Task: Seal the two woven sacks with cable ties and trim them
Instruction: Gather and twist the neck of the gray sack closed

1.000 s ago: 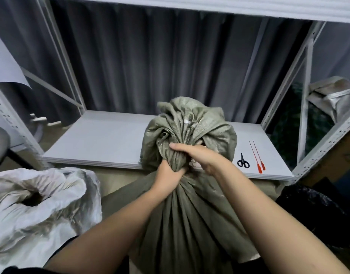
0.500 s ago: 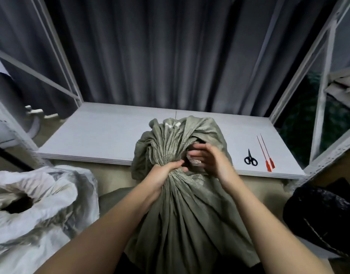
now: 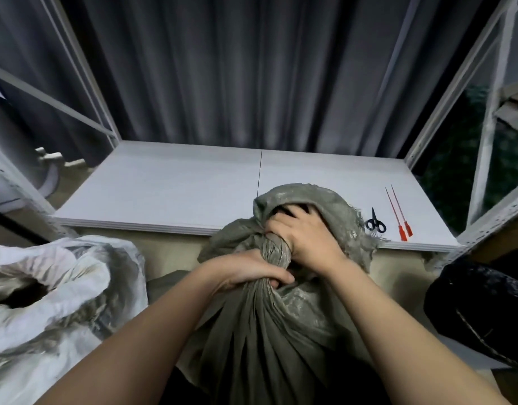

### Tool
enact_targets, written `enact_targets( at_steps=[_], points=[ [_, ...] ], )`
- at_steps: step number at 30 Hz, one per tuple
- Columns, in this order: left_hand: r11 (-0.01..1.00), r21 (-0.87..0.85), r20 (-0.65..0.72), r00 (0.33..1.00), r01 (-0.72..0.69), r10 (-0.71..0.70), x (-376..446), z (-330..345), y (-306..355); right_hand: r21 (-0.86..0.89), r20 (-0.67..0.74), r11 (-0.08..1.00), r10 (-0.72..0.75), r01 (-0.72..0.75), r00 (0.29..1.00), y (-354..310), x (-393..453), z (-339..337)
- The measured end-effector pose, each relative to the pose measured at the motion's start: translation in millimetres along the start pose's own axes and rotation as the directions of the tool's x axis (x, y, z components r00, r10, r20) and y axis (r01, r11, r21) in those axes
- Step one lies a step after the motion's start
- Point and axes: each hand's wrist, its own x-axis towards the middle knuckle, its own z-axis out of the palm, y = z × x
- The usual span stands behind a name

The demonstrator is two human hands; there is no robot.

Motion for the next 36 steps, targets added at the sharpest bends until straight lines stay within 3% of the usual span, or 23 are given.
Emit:
enact_targets(
  at_steps=[3,7,10,14,17,19,22,25,28,30,32,34,36],
  points=[
    [0.989,0.148,-0.179,0.983,-0.015,0.041,0.1,3.6,2.4,0.088,0.164,0.994,0.051,-0.066,0.985,7.6,-2.0,-18.7],
    [0.957,0.283,-0.390,0.904,-0.060,0.172,-1.5,16.1,-1.5,0.239,0.366,0.912,0.233,-0.333,0.901,9.5,-10.1,-41.2],
    [0.767,0.639,-0.444,0.784,-0.063,0.434,-8.5,20.2,-4.9,0.415,0.553,0.717,0.289,-0.559,0.781,10.8,-12.4,-49.4],
    [0.438,0.899,-0.328,0.616,-0.031,0.717,-9.1,22.5,-13.4,0.505,0.737,0.518,0.157,-0.690,0.658,15.3,-15.5,-61.1],
    [0.403,0.914,-0.357,0.549,0.040,0.756,-4.7,24.8,-14.6,0.598,0.763,0.281,0.087,-0.750,0.641,13.1,-16.4,-53.6],
    [0.393,0.919,-0.349,0.554,0.044,0.755,-3.2,25.7,-14.1,0.628,0.760,0.185,0.067,-0.756,0.647,11.7,-16.6,-49.2],
    [0.360,0.928,-0.334,0.633,0.093,0.698,-5.8,29.2,-6.6,0.638,0.763,0.136,0.015,-0.758,0.646,8.9,-19.0,-51.4],
    [0.448,0.890,-0.362,0.729,0.085,0.581,-6.0,31.2,0.0,0.621,0.750,0.227,0.105,-0.750,0.653,11.4,-23.1,-49.5],
    [0.598,0.794,-0.453,0.764,0.111,0.459,-8.9,29.1,6.4,0.504,0.669,0.479,0.311,-0.719,0.676,13.7,-25.7,-53.7],
    [0.734,0.668,-0.488,0.817,0.121,0.309,-6.8,25.8,6.5,0.485,0.462,0.594,0.450,-0.642,0.764,11.7,-25.7,-60.0],
    [0.869,0.474,-0.479,0.870,0.142,0.119,-1.8,21.0,1.5,0.516,0.121,0.693,0.523,-0.504,0.844,5.5,-25.4,-68.4],
    [0.962,0.243,-0.428,0.904,0.129,-0.013,5.5,15.2,-6.0,0.389,-0.157,0.848,0.446,-0.360,0.881,-4.6,-25.5,-76.8],
    [0.995,0.021,-0.409,0.909,0.095,-0.078,14.5,10.7,-15.3,0.141,-0.234,0.966,0.244,-0.215,0.941,-16.2,-25.6,-78.9]
  ],
)
